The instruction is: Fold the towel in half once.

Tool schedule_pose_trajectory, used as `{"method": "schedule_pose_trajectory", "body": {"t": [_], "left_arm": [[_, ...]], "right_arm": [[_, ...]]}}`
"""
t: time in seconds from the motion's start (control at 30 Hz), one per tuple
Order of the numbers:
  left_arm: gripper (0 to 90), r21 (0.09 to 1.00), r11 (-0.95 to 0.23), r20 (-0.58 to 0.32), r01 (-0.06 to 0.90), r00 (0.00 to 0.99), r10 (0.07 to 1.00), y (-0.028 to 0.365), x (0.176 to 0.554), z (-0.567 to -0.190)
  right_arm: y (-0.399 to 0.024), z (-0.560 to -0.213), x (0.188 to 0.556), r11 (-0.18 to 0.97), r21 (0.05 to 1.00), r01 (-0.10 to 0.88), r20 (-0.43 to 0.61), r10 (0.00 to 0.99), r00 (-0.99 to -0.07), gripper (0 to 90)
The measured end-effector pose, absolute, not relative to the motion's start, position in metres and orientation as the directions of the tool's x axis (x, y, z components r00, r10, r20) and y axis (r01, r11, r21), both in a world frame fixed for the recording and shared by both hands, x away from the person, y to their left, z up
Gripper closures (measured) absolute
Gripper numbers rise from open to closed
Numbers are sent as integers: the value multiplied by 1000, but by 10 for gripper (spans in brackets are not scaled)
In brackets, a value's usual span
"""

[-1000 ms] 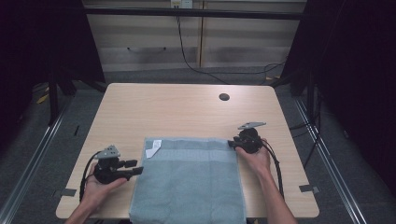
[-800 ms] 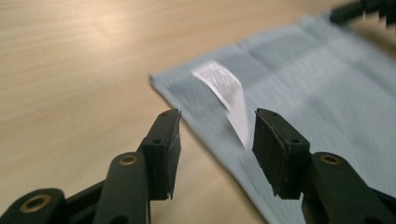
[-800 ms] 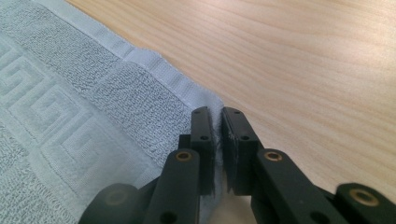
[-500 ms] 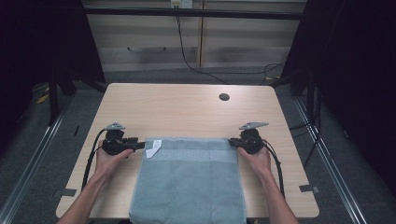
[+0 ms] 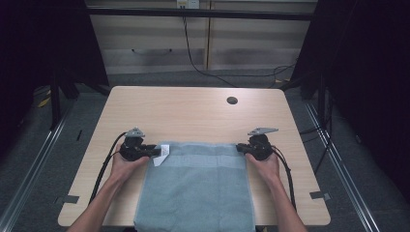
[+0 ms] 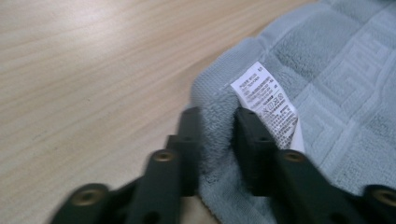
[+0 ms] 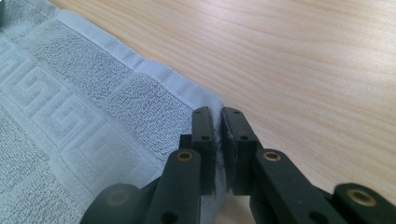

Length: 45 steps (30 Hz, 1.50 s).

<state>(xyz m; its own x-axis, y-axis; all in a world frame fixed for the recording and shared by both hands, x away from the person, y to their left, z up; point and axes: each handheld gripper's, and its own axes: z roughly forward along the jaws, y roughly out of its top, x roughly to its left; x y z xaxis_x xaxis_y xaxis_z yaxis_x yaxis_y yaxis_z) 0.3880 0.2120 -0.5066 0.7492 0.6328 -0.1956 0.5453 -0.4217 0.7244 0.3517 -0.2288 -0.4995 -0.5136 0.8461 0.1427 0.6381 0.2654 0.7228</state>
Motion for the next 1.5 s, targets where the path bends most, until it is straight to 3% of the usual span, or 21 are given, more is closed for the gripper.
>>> {"method": "schedule_pose_trajectory", "body": {"t": [0.1, 0.27, 0.4, 1.17, 1.5], "left_arm": [[842, 721, -408, -224, 560, 746, 628, 214, 385, -507], [859, 753, -315, -300, 578, 727, 618, 225, 378, -494], [860, 797, -264, -306, 544, 739, 601, 234, 373, -469], [860, 934, -131, -184, 333, 762, 621, 262, 383, -306], [860, 938, -116, -170, 327, 723, 669, 257, 417, -272]], "right_arm": [[-229, -497, 349, 259, 733, 629, 149, 841, -520, 849], [-232, -479, 342, 245, 768, 592, 158, 823, -546, 851], [-231, -454, 337, 231, 806, 544, 153, 807, -570, 852], [-228, -296, 354, 143, 939, 314, 86, 785, -613, 860], [-220, -251, 389, 179, 938, 297, 35, 802, -596, 862]]}}
